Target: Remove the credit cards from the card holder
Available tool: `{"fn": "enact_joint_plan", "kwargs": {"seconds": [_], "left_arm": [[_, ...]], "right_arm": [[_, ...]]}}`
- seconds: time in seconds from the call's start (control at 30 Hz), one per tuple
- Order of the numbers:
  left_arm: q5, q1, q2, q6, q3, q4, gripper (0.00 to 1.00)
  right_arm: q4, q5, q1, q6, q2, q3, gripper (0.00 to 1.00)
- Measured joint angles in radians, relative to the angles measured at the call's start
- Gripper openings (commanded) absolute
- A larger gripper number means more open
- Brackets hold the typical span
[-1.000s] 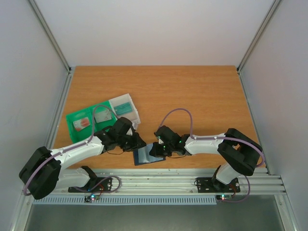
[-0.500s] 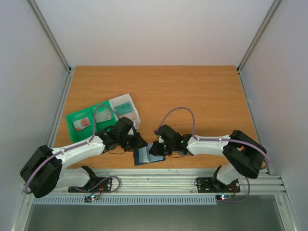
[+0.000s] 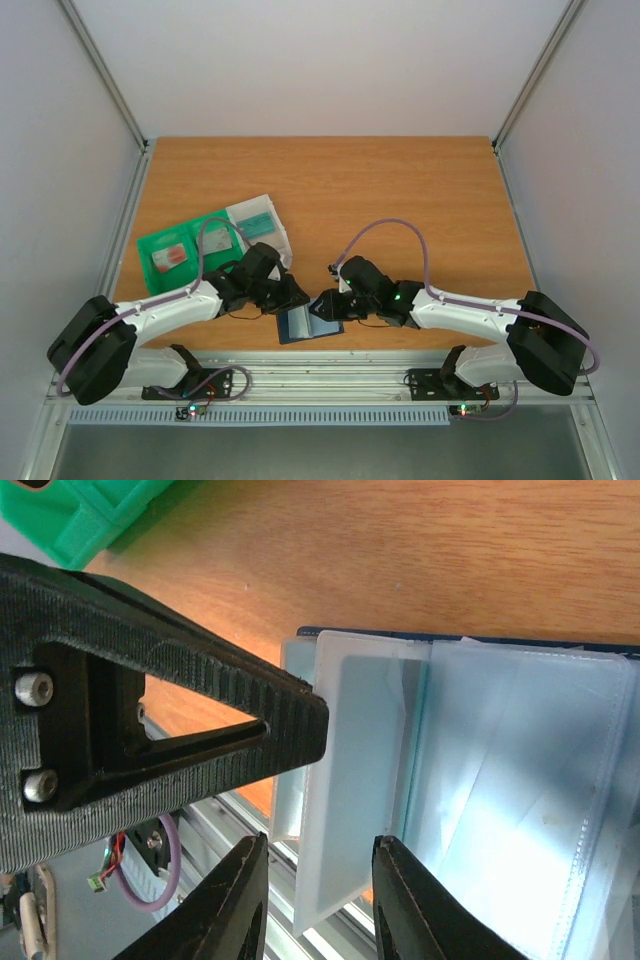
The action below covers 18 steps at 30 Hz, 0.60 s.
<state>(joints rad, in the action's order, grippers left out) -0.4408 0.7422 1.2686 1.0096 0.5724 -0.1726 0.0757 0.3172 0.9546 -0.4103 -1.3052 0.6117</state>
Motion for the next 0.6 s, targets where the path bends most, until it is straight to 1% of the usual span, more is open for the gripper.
{"fn": "enact_joint_plan", "kwargs": {"seconds": [0.13, 0.27, 0.4, 0.47, 0.6], "left_arm": [[0.0, 0.0, 0.006, 0.0, 0.001, 0.005, 0.15], [0.0, 0.0, 0.009, 0.0, 0.002, 0.005, 0.15], [0.0, 0.0, 0.009, 0.0, 0.002, 0.005, 0.15], [0.0, 0.0, 0.01, 0.0, 0.002, 0.005, 0.16], [-0.002, 0.0, 0.01, 0.0, 0.002, 0.01, 0.16]], "right_arm": [[0.0, 0.02, 0.0, 0.0, 0.001, -0.002, 0.31], [-0.002, 0.037, 0.005, 0.0, -0.011, -0.002, 0.28], [-0.002, 0.047, 0.009, -0.001, -0.042, 0.0, 0.27], [-0.003, 0.05, 0.01, -0.001, -0.058, 0.002, 0.25], [0.002, 0.051, 0.01, 0.0, -0.074, 0.005, 0.18]]}}
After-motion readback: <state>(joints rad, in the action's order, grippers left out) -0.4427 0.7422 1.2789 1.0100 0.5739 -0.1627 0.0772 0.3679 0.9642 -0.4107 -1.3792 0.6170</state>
